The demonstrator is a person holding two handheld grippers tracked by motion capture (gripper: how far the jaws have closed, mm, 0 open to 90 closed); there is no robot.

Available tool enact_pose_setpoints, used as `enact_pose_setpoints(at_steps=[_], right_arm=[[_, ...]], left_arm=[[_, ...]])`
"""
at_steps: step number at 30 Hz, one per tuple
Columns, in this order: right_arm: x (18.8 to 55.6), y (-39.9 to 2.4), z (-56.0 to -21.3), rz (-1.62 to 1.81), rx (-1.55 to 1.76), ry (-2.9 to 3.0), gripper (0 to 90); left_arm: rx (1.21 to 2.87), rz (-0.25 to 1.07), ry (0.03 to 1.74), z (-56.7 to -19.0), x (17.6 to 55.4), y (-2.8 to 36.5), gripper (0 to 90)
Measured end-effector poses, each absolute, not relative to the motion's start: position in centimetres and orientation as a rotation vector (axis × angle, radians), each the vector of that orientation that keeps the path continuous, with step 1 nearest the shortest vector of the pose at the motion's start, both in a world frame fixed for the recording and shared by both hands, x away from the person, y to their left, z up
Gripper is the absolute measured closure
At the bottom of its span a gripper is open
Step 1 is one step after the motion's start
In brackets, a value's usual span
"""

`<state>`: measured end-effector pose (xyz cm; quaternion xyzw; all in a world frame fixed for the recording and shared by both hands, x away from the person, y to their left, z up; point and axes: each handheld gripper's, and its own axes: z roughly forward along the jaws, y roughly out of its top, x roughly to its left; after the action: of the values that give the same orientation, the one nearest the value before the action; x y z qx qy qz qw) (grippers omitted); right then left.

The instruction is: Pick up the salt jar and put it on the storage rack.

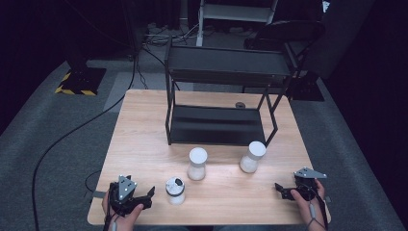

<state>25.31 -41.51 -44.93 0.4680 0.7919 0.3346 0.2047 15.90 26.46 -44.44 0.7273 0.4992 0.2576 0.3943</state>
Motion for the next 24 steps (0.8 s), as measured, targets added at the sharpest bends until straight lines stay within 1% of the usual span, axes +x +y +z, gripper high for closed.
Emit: enact_pose_setpoints(at_steps=[24], right_arm=[[25.3, -41.5, -44.9, 0.933, 1.305, 2.208, 0.0]], left_arm=[[1.749, 0.693, 1.210, -43.2, 14.4, 26.2, 5.7]])
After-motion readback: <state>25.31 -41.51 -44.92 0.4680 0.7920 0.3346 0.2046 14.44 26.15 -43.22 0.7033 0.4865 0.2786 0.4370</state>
